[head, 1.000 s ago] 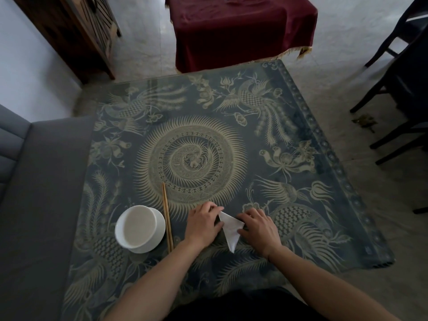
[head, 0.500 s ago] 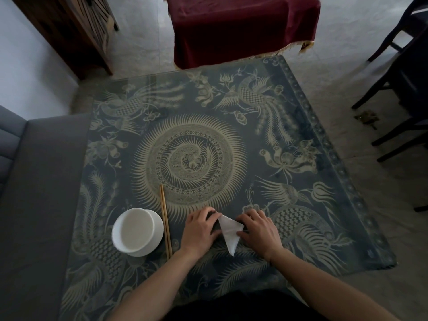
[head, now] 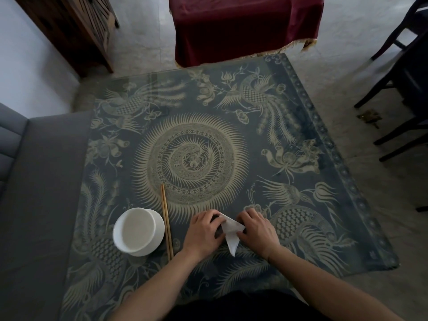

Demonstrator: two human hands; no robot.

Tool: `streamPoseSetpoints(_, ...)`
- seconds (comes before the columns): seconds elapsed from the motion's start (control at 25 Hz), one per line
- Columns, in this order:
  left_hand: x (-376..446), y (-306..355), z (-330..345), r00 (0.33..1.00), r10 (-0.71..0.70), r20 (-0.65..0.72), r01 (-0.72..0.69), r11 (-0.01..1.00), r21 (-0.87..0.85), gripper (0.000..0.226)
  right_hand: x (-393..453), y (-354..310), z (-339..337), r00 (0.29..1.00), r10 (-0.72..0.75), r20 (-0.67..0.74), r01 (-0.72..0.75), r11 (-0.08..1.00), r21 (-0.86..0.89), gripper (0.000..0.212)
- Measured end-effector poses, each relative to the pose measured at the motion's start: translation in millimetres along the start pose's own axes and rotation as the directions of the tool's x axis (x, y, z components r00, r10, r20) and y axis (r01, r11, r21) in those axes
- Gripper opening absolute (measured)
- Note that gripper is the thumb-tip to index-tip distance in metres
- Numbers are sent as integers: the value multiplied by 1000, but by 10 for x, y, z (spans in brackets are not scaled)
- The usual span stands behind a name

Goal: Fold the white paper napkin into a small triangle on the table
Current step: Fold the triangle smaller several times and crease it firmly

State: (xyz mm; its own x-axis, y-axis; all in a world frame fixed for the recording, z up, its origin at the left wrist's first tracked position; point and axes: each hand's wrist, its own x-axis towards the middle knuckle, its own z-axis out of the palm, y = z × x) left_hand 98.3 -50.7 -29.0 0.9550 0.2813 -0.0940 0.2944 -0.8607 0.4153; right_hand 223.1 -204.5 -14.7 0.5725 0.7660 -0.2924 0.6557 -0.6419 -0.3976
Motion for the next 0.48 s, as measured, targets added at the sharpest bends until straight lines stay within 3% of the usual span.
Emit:
streamPoseSetpoints(0.16,-21,7,14,1000,-1,-9,0,1000,-21,38,12,-74,38,999,-40,0,40,999,-3,23)
streamPoseSetpoints(0.48,-65,58,38,999,-4,-37,5,1000,9,18,-98,-35,30,983,-132,-125,124,990,-71,13)
